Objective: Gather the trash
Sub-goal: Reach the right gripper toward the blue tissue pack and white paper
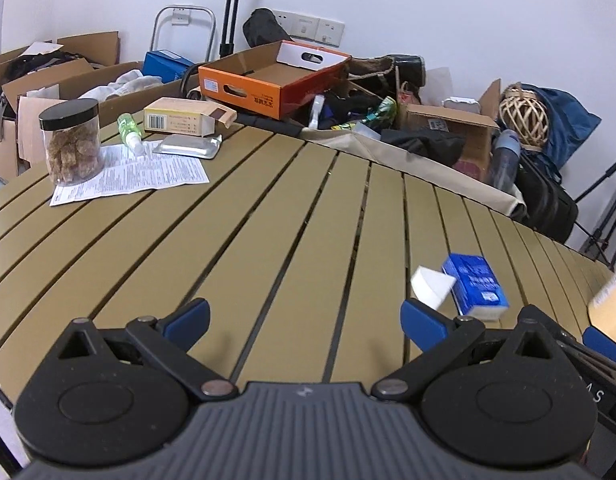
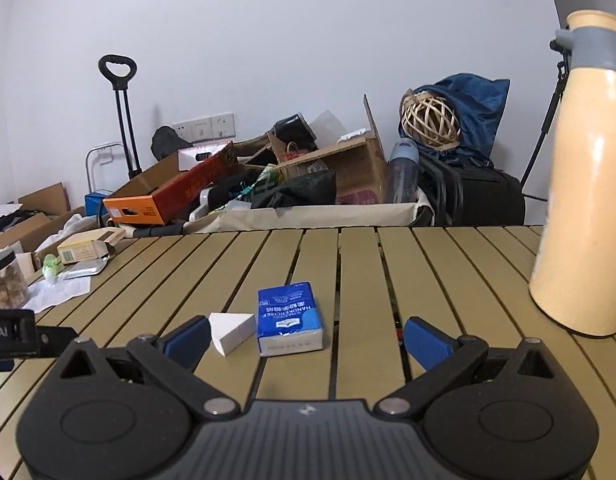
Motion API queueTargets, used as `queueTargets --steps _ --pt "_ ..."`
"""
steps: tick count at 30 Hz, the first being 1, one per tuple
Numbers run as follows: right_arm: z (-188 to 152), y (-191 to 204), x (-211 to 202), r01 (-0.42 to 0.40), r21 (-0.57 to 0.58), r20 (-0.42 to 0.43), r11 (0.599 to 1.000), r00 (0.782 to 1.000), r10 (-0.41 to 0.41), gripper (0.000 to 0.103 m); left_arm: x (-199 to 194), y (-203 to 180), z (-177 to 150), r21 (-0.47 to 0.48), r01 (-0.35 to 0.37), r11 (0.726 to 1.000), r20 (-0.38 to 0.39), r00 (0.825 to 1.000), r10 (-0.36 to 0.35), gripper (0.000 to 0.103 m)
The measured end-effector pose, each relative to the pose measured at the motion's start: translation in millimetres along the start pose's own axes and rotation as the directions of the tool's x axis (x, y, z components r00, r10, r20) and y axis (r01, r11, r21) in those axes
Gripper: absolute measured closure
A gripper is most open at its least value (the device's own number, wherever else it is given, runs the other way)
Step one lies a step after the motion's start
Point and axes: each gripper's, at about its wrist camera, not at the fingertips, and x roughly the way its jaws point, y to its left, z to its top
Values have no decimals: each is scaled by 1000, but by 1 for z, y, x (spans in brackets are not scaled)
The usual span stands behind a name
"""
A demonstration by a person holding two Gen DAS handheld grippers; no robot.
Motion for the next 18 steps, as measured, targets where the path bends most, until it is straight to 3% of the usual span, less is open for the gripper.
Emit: queueTargets --steps 10,14,18 --pt "16 4 38 -1 17 -56 1000 998 2 0 30 -3 6 -15 -6 1000 -27 1000 6 0" --pt "20 12 56 42 -27 -127 999 991 -45 0 35 -3 5 -12 -14 1000 -38 999 13 0" --pt "17 15 64 61 -56 -137 997 988 -68 0 37 -1 3 -10 -23 1000 -47 999 23 0"
